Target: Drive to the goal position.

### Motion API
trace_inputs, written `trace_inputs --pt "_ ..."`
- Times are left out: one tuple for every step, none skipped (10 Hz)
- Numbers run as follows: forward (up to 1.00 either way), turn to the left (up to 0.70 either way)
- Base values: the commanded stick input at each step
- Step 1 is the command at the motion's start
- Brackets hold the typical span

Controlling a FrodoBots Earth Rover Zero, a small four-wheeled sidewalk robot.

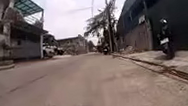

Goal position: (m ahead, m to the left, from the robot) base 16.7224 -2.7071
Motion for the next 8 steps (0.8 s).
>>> trace_inputs --pt "0.85 0.0" --pt "0.85 0.0" --pt "0.85 0.0" --pt "0.85 0.0" --pt "0.85 0.0" --pt "0.85 0.0" --pt "0.85 0.0" --pt "0.85 0.0"
